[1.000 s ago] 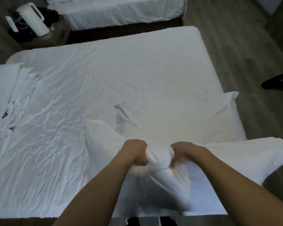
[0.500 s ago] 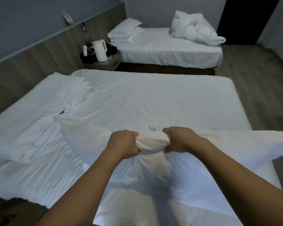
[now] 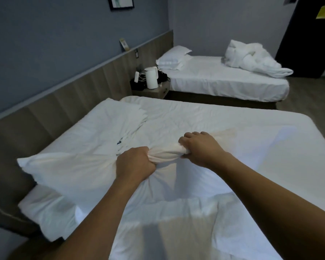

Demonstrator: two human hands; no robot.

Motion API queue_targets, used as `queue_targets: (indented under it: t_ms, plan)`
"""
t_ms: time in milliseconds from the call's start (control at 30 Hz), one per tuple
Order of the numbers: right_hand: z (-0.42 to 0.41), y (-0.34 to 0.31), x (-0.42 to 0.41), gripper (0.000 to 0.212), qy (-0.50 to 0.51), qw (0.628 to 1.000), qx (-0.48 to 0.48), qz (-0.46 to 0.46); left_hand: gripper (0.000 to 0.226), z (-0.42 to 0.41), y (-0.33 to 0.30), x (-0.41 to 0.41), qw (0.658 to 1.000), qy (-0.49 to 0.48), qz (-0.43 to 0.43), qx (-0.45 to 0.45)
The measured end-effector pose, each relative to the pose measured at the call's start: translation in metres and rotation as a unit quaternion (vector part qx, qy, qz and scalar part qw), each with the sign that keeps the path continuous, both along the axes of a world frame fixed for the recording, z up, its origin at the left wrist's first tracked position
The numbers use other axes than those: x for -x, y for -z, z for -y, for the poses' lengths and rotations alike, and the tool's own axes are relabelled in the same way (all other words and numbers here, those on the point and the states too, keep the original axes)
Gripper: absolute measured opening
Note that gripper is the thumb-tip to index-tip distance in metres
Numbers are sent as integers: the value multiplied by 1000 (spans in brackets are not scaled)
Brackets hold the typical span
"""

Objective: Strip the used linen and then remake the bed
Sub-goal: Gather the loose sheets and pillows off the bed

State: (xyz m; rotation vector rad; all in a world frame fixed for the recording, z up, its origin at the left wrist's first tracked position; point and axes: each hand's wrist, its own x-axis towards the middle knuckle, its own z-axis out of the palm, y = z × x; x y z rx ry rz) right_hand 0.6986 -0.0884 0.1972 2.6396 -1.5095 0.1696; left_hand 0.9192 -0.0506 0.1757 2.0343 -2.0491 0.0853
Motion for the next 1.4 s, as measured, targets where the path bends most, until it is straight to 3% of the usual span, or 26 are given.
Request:
queue_targets:
  t_ms: [400, 533, 667, 767, 867, 1000, 1100, 1133, 1200, 1267, 1400]
  plan:
    - [104, -40, -207, 41, -146, 980, 81, -108, 23, 36, -12, -168, 970, -208, -123, 3]
    - [152, -51, -281, 34, -168, 969, 112, -143, 19, 78, -13, -236, 958, -228, -172, 13]
    - [217, -76, -365, 40, -160, 967, 118, -160, 19, 142, -27, -314, 947, -221, -230, 25]
    - [271, -98, -435, 43, -159, 961, 147, -174, 33, 199, -39, -375, 913, -228, -336, 38]
    - [330, -110, -498, 44, -154, 962, 161, -156, 29, 261, -54, -435, 875, -225, -428, 12]
    - [415, -74, -571, 50, -88, 983, 156, -52, 45, 366, -39, -517, 837, -237, -487, -76]
    - [473, 12, -612, 64, 59, 996, 45, 48, 56, 442, 23, -579, 844, -246, -447, -163]
    - [488, 53, -621, 67, 100, 993, -17, 58, 68, 462, 59, -597, 861, -242, -401, -199]
    - [508, 144, -636, 67, 156, 976, -138, 64, 89, 483, 142, -620, 920, -227, -226, -225]
    - [514, 235, -656, 64, 188, 957, -211, 67, 89, 485, 231, -631, 961, -212, -62, -165]
    - [509, 360, -698, 60, 195, 964, -174, 46, 84, 494, 359, -656, 974, -216, -10, -70]
